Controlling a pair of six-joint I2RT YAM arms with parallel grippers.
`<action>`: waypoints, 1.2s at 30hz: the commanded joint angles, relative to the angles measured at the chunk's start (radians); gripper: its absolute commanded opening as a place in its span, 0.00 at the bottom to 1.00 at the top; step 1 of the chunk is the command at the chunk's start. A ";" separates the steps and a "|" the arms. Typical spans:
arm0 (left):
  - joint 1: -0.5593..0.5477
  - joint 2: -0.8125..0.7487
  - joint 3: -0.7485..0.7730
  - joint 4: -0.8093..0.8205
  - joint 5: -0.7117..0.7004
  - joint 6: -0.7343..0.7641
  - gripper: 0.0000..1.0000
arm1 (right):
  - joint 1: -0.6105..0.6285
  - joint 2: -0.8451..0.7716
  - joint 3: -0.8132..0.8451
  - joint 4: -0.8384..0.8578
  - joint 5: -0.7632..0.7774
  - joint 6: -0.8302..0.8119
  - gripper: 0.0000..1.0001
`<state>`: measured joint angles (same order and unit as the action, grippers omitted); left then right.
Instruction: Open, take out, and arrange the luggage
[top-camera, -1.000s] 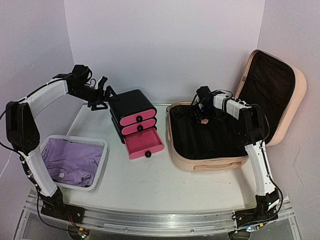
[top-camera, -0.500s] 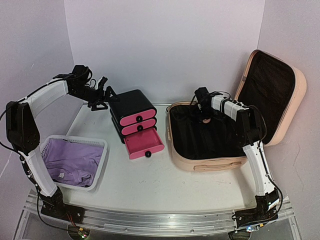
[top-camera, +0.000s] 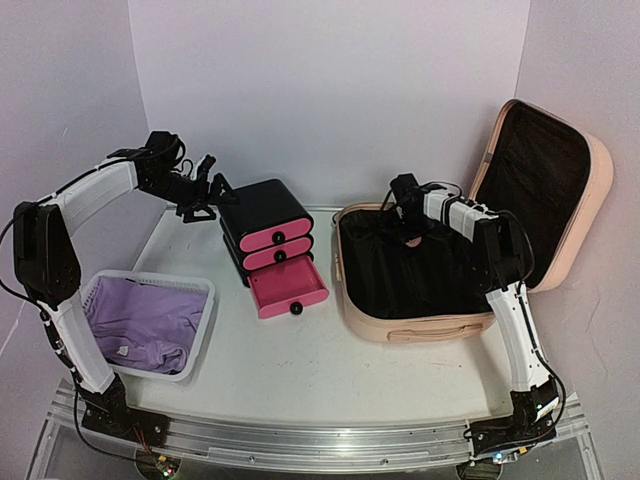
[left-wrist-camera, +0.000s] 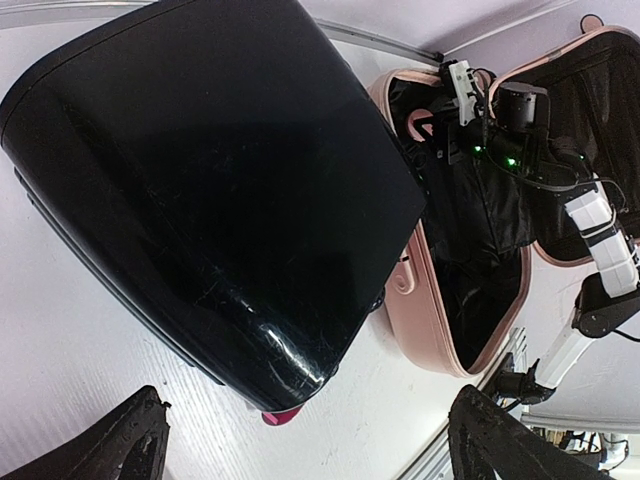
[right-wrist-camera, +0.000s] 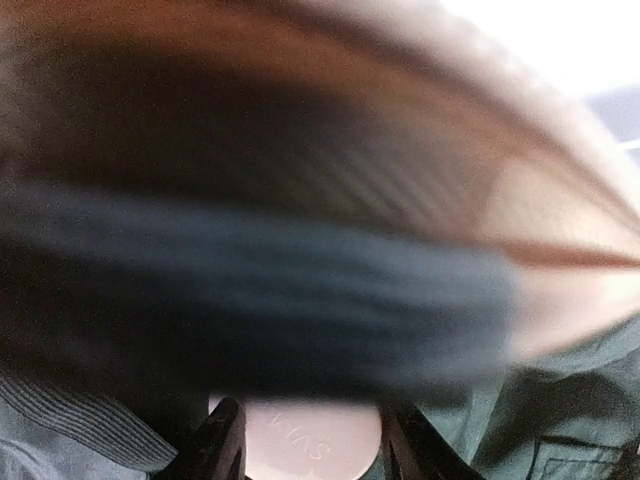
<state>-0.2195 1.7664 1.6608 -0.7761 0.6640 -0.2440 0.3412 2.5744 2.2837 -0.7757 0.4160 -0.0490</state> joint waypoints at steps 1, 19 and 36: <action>0.005 -0.009 0.004 0.029 0.025 -0.003 0.98 | -0.006 -0.104 -0.036 -0.024 -0.024 0.040 0.45; 0.005 -0.006 0.004 0.030 0.027 -0.005 0.98 | -0.042 -0.246 -0.235 0.019 -0.167 0.340 0.68; 0.005 -0.007 0.005 0.029 0.018 0.000 0.98 | -0.153 -0.205 -0.316 0.157 -0.497 0.695 0.45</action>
<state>-0.2195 1.7668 1.6604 -0.7761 0.6640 -0.2436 0.1818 2.3711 1.9839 -0.6899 -0.0292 0.5999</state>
